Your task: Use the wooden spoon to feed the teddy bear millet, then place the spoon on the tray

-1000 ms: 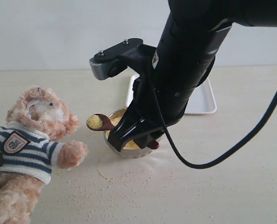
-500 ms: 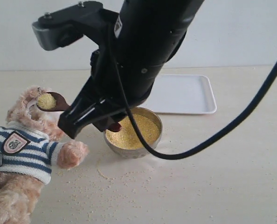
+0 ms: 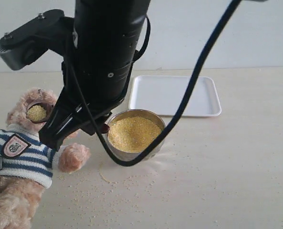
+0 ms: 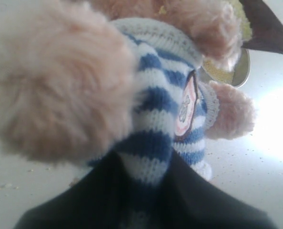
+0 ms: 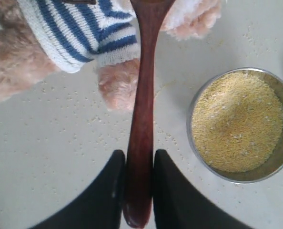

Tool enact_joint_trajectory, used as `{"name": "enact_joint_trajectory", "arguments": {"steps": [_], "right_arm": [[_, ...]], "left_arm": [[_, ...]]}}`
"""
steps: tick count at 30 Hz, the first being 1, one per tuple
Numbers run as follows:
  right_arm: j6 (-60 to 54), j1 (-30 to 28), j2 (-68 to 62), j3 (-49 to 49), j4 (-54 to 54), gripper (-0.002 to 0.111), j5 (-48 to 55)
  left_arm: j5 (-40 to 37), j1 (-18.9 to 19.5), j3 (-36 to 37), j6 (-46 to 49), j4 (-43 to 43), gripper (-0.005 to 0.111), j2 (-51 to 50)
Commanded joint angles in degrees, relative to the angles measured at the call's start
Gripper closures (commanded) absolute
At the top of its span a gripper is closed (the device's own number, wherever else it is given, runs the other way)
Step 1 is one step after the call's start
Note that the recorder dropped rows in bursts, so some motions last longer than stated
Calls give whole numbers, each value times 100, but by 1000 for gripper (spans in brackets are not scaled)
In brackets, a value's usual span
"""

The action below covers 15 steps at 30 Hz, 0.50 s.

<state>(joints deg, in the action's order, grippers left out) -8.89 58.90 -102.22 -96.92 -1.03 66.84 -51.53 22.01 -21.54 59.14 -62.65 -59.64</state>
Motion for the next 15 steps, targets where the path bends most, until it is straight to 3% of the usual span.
{"name": "enact_joint_trajectory", "arguments": {"steps": [1,9,15], "right_arm": [[-83,261,-131,-111,-889,108,-44],[-63,886,-304,-89,-2749,108,45],[-49,1199,-491,-89,-3434,108,65]], "left_arm": [[-48,14,10,36,-91,102,46],[-48,14,10,36,-91,102,46],[-48,14,10,36,-91,102,46]]}}
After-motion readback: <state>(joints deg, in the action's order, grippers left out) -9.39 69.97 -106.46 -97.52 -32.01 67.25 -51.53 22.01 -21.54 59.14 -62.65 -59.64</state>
